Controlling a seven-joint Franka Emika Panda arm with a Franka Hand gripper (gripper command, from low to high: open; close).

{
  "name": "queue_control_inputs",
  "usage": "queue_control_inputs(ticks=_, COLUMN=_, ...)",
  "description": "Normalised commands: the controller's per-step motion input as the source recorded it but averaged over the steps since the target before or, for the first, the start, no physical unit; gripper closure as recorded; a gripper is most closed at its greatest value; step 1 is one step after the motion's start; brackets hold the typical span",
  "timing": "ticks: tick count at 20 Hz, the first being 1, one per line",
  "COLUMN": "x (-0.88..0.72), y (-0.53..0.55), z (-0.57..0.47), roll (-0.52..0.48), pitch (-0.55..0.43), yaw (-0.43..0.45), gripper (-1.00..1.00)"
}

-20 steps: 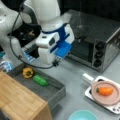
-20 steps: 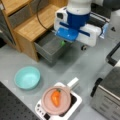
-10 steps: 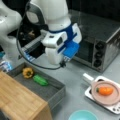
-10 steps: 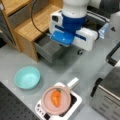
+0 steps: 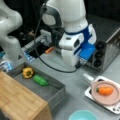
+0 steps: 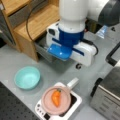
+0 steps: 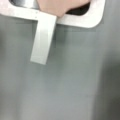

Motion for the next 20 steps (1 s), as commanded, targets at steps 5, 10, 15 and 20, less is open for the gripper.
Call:
queue_control_inputs(ticks=5, x=0.58, y=0.06, z=-0.04, roll=0.008, pitch=0.185, yaw=-0.086, gripper=-1.0)
queue_control_inputs(ticks=10, x=0.43, y=0.11, z=0.02, roll=-0.041, pitch=0.156, yaw=-0.1, gripper=-1.0)
queue_control_inputs(ticks=15, x=0.34, y=0.13, z=0.06, roll=-0.086, pitch=0.157, yaw=-0.094, gripper=-1.0)
queue_control_inputs(ticks=20, x=0.39, y=0.15, z=0.01, roll=-0.125, pitch=0.136, yaw=-0.09, gripper=-1.0)
